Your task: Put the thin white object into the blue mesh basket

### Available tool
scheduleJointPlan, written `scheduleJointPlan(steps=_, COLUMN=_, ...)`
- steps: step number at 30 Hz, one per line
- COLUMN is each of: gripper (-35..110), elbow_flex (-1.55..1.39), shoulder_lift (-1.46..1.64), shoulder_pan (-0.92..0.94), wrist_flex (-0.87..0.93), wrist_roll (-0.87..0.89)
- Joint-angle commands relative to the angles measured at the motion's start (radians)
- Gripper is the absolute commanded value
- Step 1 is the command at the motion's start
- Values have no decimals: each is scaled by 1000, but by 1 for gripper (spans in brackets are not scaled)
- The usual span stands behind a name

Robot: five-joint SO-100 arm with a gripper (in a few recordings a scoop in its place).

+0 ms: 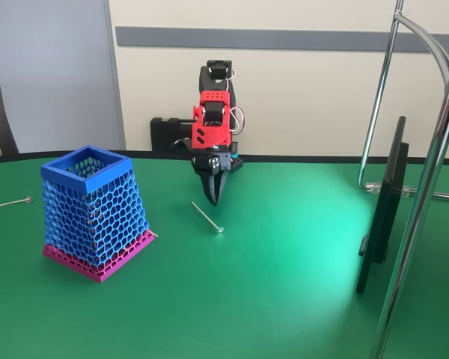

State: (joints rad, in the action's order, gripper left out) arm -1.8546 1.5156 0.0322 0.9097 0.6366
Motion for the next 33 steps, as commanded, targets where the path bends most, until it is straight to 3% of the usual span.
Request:
scheduleJointPlan(steps=1, gripper=8, elbow_flex=54, shoulder_lift=-11, shoulder_pan=-12, wrist_flex=3, wrist_roll=23)
scheduleJointPlan(steps=5, gripper=18, elbow_flex=74, shoulder_lift=-40, shoulder_pan=-29, wrist_flex=3, wrist_roll=69)
scheduleJointPlan(steps=10, gripper=19, elbow_flex=114, shoulder_lift=-95, shoulder_pan=-34, wrist_flex=5, wrist_roll=117)
scheduleJointPlan(steps=33, gripper=14, elbow_flex=288, shoulder_lift=-318, shoulder_pan=-67, wrist_flex=51, wrist_roll=261)
